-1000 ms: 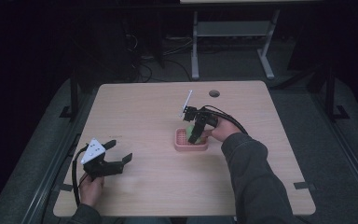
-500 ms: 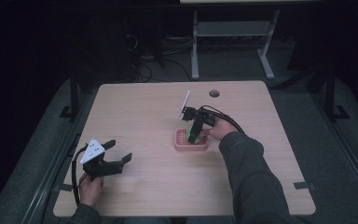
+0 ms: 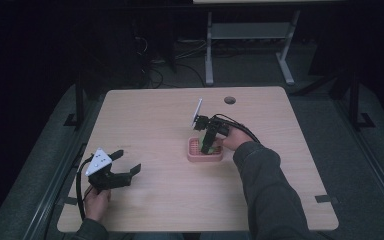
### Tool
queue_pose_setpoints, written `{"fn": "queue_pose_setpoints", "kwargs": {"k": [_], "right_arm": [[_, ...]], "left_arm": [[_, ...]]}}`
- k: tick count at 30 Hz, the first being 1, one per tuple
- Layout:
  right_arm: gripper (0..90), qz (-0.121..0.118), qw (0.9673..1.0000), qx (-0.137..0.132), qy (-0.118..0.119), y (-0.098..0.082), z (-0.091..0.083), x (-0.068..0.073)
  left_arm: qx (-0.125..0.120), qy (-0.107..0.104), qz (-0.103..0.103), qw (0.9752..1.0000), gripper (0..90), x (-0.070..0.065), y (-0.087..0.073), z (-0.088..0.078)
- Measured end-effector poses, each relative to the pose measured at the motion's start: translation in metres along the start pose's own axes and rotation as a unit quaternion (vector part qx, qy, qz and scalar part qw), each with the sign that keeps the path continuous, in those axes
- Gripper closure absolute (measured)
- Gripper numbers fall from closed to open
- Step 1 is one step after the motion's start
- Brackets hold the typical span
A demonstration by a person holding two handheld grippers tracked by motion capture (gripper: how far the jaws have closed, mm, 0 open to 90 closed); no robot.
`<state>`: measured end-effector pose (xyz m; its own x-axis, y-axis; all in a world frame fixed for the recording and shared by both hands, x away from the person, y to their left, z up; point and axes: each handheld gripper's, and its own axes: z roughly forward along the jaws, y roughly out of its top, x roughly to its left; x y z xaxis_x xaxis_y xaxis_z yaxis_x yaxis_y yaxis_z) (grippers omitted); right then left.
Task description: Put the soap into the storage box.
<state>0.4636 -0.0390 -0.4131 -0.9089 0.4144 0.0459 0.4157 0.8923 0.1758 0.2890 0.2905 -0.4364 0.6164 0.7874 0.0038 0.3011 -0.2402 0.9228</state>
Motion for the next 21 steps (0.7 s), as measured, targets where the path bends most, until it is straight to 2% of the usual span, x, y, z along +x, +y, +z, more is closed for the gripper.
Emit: {"fn": "queue_pose_setpoints", "kwargs": {"k": [16,21], "right_arm": [[24.3,0.001,0.9999,0.007,-0.01,0.0042,0.0023,0.0028],[24.8,0.005,1.0,0.002,-0.006,0.0041,0.0,0.0025]], "left_arm": [[-0.001,0.001,-0.002,1.0,14.1,0.001,-0.0001,-0.0009],[-0.001,0.0,-0.001,1.0,14.2,0.0008,-0.0002,-0.001]]}}
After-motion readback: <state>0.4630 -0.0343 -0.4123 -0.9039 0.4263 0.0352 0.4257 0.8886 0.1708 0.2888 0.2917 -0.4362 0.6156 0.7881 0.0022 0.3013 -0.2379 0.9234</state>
